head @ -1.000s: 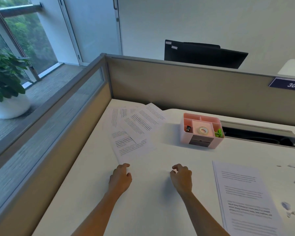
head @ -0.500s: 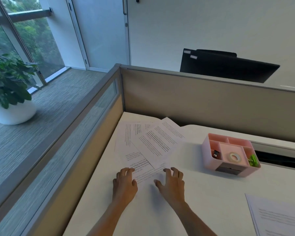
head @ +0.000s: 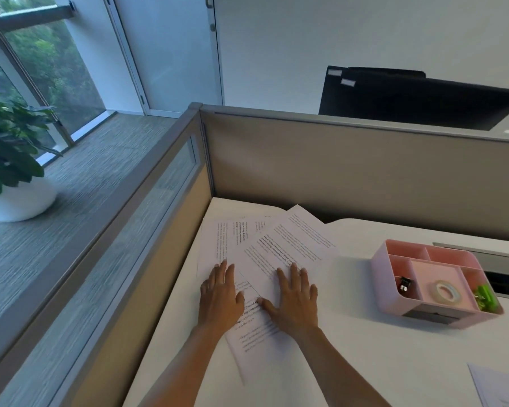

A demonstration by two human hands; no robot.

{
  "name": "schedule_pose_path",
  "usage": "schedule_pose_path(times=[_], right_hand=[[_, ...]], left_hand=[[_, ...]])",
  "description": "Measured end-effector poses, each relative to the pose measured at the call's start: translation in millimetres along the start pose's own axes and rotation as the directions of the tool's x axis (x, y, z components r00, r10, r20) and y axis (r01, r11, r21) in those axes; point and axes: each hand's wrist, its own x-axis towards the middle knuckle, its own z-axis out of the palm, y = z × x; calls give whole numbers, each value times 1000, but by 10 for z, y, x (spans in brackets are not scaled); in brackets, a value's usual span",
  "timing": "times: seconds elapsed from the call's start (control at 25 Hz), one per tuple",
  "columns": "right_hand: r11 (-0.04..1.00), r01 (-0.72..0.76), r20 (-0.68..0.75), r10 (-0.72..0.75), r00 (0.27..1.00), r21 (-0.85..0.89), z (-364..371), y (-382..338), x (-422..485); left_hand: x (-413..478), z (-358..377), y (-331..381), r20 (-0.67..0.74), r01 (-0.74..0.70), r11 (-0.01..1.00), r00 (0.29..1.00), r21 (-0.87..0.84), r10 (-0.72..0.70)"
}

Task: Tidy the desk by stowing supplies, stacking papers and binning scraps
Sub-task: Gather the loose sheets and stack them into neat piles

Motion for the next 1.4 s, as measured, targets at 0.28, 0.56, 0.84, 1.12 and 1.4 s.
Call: schedule_pose_path(times=[0.28, 0.56, 0.84, 1.12, 1.4], right_hand=[[997, 39, 79, -34, 996, -70, 63, 187, -109], [985, 143, 219, -119, 968, -95, -135, 353, -456], [996, 66, 290, -45, 956, -63, -85, 508, -1301], [1000, 12, 272, -4, 962, -28, -62, 520, -2050], [996, -49, 117, 41, 992, 69, -98, 378, -2395]], left_hand=[[52, 229, -177, 68, -15, 990, 998, 142, 5], [-643, 180, -105, 99, -2, 988, 995, 155, -13], [-1657, 315, 174, 123, 37, 981, 991, 188, -61], [-2412, 321, 487, 108, 4, 965, 994, 262, -33], [-2215, 49, 319, -35, 117, 992, 992, -48, -119]])
